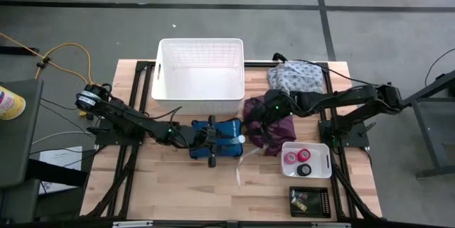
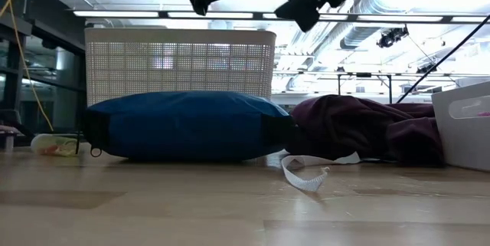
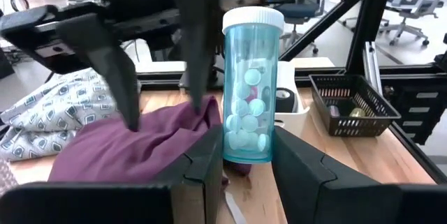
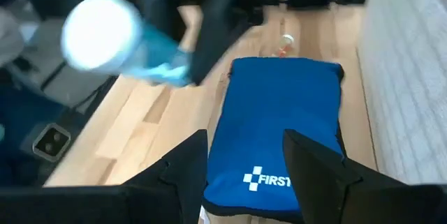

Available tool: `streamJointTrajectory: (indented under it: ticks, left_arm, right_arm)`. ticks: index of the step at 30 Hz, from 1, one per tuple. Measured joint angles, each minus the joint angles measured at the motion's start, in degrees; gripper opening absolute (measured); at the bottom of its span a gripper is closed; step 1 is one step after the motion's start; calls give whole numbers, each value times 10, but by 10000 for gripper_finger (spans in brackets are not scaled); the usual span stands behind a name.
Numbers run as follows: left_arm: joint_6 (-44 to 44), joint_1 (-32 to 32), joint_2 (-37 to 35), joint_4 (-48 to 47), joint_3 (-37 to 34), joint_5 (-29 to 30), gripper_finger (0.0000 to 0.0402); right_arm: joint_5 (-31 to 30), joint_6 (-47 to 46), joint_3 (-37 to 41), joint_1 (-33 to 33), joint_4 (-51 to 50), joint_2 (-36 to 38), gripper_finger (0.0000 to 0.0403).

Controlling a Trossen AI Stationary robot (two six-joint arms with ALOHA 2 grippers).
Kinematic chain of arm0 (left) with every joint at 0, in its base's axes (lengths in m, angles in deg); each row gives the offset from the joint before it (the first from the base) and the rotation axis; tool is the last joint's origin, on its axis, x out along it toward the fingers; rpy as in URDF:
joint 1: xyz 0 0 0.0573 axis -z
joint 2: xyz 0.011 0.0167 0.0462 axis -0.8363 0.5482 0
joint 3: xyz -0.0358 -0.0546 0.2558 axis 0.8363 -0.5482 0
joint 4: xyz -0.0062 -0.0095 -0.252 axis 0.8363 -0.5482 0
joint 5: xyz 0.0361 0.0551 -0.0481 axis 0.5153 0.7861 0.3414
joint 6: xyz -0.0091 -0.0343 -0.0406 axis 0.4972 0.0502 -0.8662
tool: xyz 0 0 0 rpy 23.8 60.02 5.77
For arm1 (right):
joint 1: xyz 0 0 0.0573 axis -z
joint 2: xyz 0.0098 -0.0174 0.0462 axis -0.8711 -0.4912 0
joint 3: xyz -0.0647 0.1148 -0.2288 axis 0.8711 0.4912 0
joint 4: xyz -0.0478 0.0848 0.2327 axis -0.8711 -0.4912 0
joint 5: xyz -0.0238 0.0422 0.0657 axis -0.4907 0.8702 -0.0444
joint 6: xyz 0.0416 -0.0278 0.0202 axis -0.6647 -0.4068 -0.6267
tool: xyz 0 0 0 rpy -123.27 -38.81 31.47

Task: Pick & Place Medicine items
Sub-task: Put the blue pill bottle into the black bin

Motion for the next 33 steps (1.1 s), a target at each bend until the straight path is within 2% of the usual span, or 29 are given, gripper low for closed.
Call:
streamJointTrajectory:
  ticks: [5,10,14,33]
  left_arm:
    - [-1,1,0,10,0,0,101]
    - [-1,2,0,16,0,0,101]
    - [-1,2,0,21,0,0,101]
    - [-1,2,0,25,0,0,101]
  right_arm:
    - [-5,42,0,-32,12,0,174]
    - [-87,56,0,-66,29,0,174]
    - [-130,71,0,-85,43,0,174]
    - [-135,81,0,-114,119,0,174]
